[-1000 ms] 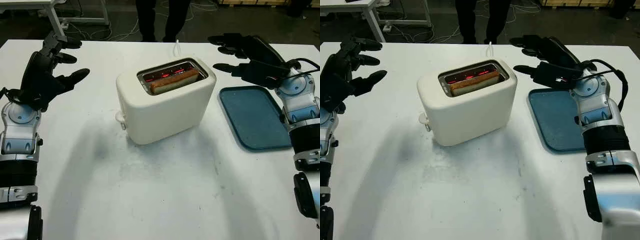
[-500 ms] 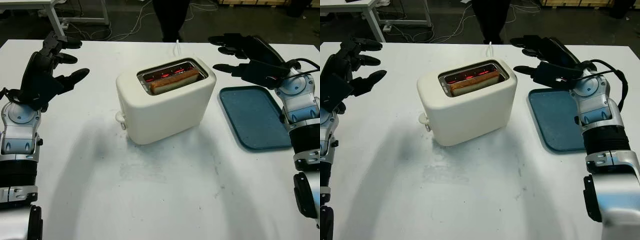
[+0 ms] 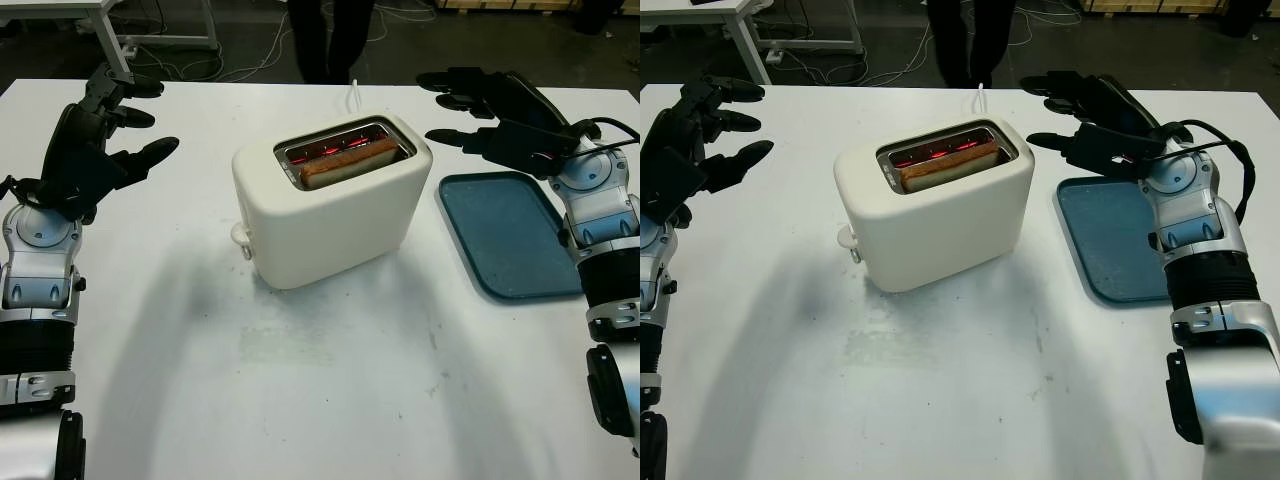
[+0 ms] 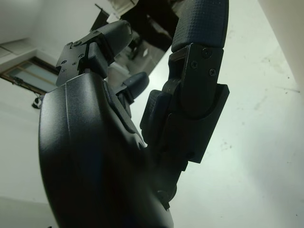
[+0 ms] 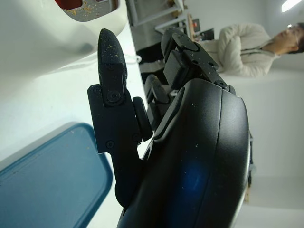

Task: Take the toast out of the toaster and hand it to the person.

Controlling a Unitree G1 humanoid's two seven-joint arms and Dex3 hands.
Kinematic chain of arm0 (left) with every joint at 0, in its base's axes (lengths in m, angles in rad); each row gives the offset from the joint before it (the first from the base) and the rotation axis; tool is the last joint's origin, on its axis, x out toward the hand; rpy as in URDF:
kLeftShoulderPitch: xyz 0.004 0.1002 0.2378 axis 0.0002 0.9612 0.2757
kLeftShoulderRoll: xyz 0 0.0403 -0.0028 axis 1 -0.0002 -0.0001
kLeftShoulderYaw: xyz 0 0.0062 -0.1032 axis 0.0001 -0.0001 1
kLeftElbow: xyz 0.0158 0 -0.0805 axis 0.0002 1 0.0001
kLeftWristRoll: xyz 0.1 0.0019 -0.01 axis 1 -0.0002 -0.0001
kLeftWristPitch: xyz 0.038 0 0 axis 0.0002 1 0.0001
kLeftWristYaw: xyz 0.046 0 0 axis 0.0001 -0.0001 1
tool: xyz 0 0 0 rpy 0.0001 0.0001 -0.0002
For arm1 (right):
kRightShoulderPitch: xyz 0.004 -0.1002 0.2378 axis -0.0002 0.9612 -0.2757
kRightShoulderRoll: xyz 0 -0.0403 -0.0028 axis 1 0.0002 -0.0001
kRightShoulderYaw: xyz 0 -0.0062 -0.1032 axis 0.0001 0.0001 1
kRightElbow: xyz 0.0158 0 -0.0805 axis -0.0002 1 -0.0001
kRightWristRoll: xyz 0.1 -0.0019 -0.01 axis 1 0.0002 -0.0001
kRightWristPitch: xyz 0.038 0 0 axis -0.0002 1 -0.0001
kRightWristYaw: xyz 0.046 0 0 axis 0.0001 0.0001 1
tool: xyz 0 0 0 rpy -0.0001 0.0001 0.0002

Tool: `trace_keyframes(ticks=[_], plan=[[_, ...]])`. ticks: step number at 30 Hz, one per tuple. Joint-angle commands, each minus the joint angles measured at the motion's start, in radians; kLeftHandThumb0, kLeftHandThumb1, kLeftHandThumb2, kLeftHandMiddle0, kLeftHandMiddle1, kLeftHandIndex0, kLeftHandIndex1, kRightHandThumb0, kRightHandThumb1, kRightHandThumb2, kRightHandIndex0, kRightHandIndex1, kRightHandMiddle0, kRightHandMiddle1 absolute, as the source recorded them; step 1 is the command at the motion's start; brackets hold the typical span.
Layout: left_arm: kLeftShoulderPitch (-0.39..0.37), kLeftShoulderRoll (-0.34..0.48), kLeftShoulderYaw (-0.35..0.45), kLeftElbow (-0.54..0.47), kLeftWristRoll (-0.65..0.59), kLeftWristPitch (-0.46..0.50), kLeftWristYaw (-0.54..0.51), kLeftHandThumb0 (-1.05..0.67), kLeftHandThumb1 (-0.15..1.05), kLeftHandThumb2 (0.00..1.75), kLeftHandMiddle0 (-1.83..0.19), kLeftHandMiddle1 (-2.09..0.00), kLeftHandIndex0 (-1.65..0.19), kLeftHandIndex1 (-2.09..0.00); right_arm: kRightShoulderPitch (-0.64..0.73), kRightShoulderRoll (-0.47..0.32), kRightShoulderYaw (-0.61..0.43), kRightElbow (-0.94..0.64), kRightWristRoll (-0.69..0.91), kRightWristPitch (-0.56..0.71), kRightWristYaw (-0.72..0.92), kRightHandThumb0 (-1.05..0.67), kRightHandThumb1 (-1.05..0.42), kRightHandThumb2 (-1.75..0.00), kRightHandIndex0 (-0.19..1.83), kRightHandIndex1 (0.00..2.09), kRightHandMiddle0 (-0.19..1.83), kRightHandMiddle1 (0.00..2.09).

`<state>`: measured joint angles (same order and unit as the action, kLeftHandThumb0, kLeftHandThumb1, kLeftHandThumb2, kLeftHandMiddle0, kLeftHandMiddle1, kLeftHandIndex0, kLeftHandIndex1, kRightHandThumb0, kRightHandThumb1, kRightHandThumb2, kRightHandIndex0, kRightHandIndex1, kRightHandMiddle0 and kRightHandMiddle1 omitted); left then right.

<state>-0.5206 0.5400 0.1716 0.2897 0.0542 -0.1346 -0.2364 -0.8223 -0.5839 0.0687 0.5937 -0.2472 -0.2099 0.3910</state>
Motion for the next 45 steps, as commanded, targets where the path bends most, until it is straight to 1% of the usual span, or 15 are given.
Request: trace_keyframes(ticks=[1, 10, 17, 19, 25, 30, 35, 42, 45], plan=[[-0.008, 0.006, 0.001, 0.003, 0.001, -0.003, 0.006, -0.99, 0.92, 0.18, 0.0, -1.28, 0.0, -1.16, -0.01, 0.007, -0.011, -0.001, 0.019, -0.002, -0.003, -0.47, -0.92, -0.19, 0.48, 0.0, 0.45, 0.0], [-0.004, 0.005, 0.002, 0.006, 0.004, -0.009, 0.011, -0.99, 0.92, 0.18, 0.0, -1.28, 0.0, -1.17, -0.007, 0.004, -0.004, -0.01, 0.008, 0.002, -0.01, -0.45, -0.92, -0.18, 0.48, 0.01, 0.46, 0.0], [0.002, 0.006, 0.002, -0.009, 0.004, 0.007, 0.013, -0.98, 0.92, 0.18, 0.0, -1.27, 0.0, -1.15, -0.007, 0.002, -0.003, -0.001, 0.003, -0.01, -0.013, -0.47, -0.92, -0.18, 0.49, 0.01, 0.46, 0.0], [0.002, 0.008, 0.0, -0.001, 0.009, -0.009, 0.015, -0.98, 0.92, 0.19, 0.0, -1.27, 0.0, -1.15, -0.008, 0.004, -0.005, 0.002, 0.007, -0.011, -0.011, -0.46, -0.92, -0.18, 0.49, 0.0, 0.45, 0.0], [0.0, 0.007, 0.001, 0.006, 0.003, -0.013, 0.011, -0.98, 0.92, 0.18, 0.0, -1.27, 0.0, -1.15, -0.003, 0.002, -0.004, -0.011, 0.003, 0.009, -0.009, -0.44, -0.92, -0.2, 0.47, 0.0, 0.44, 0.0], [0.005, 0.007, -0.003, -0.016, 0.013, 0.012, 0.017, -0.98, 0.92, 0.18, 0.0, -1.27, 0.0, -1.15, -0.002, 0.003, -0.005, -0.015, 0.006, 0.016, -0.006, -0.45, -0.92, -0.19, 0.47, 0.0, 0.44, 0.0], [0.004, 0.002, 0.002, -0.01, 0.002, 0.005, 0.014, -0.97, 0.92, 0.16, 0.0, -1.29, 0.0, -1.15, -0.004, 0.0, -0.002, -0.01, 0.0, 0.002, -0.01, -0.44, -0.92, -0.18, 0.48, 0.01, 0.45, 0.0], [0.004, 0.009, -0.006, -0.004, 0.025, -0.01, 0.029, -0.98, 0.92, 0.2, 0.0, -1.28, 0.0, -1.16, -0.005, 0.001, -0.005, -0.005, 0.006, -0.004, -0.008, -0.45, -0.92, -0.18, 0.48, 0.01, 0.45, 0.0], [0.002, 0.006, -0.001, 0.0, 0.011, -0.012, 0.018, -0.98, 0.92, 0.19, 0.0, -1.28, 0.0, -1.17, -0.007, 0.003, -0.005, 0.002, 0.007, -0.007, -0.009, -0.44, -0.92, -0.18, 0.48, 0.0, 0.45, 0.0]])
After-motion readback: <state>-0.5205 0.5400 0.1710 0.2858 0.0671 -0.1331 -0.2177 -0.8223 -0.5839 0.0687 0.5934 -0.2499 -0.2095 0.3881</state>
